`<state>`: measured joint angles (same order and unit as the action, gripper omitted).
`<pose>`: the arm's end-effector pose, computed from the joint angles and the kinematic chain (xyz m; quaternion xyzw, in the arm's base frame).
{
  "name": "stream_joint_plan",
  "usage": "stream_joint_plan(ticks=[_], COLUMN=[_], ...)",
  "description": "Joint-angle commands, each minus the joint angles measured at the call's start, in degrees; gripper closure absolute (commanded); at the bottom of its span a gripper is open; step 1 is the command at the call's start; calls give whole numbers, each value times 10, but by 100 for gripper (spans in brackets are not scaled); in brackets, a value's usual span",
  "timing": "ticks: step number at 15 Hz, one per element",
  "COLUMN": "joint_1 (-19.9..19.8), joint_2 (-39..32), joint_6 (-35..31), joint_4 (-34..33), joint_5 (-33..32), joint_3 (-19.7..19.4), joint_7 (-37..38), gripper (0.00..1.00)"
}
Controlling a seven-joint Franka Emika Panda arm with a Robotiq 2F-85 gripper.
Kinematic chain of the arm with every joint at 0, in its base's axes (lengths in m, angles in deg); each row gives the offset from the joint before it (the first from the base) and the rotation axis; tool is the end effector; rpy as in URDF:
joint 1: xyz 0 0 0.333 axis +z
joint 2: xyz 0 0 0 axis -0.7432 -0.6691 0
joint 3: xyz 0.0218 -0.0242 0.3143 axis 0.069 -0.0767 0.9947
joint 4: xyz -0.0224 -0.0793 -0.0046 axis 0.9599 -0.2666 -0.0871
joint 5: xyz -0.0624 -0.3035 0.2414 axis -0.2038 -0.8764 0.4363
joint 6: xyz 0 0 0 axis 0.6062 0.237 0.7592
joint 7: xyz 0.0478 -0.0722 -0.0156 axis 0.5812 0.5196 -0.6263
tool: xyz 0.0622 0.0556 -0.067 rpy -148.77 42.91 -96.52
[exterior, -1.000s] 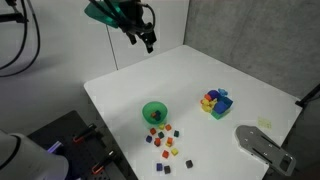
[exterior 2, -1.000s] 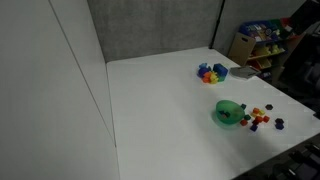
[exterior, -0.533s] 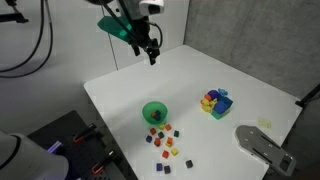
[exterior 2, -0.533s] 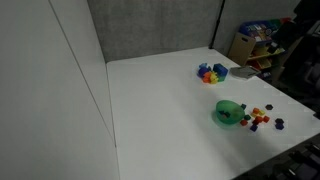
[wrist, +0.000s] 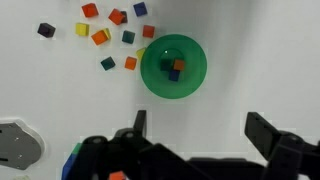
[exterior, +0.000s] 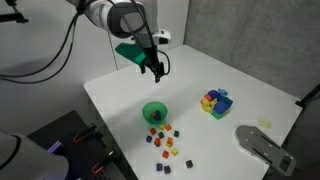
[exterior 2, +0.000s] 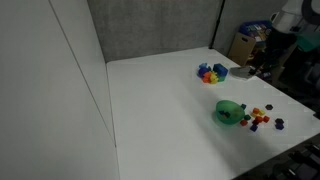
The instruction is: Pick up the orange and green blocks from the green bowl simultaneously and put them on the table
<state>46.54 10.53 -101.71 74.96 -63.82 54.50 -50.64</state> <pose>0.4913 -0.0398 0.3607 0.9997 -0.0104 0.0226 0.0039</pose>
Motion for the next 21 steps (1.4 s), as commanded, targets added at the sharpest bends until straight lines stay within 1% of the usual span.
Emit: stream_joint_plan(ticks=[1, 5, 11, 15, 21], joint_1=[-2, -4, 0, 0, -3], joint_2=[-74, -161, -290, -354, -429], joint_6=[-57, -98, -132, -141, -145], joint_4=[-17, -29, -81, -121, -174], joint_5=[-9, -7, -43, -55, -48], joint_3=[3, 6, 1, 1, 7], joint_7=[-11, -24, -20, -20, -23], gripper=[0, 0, 0, 0, 0])
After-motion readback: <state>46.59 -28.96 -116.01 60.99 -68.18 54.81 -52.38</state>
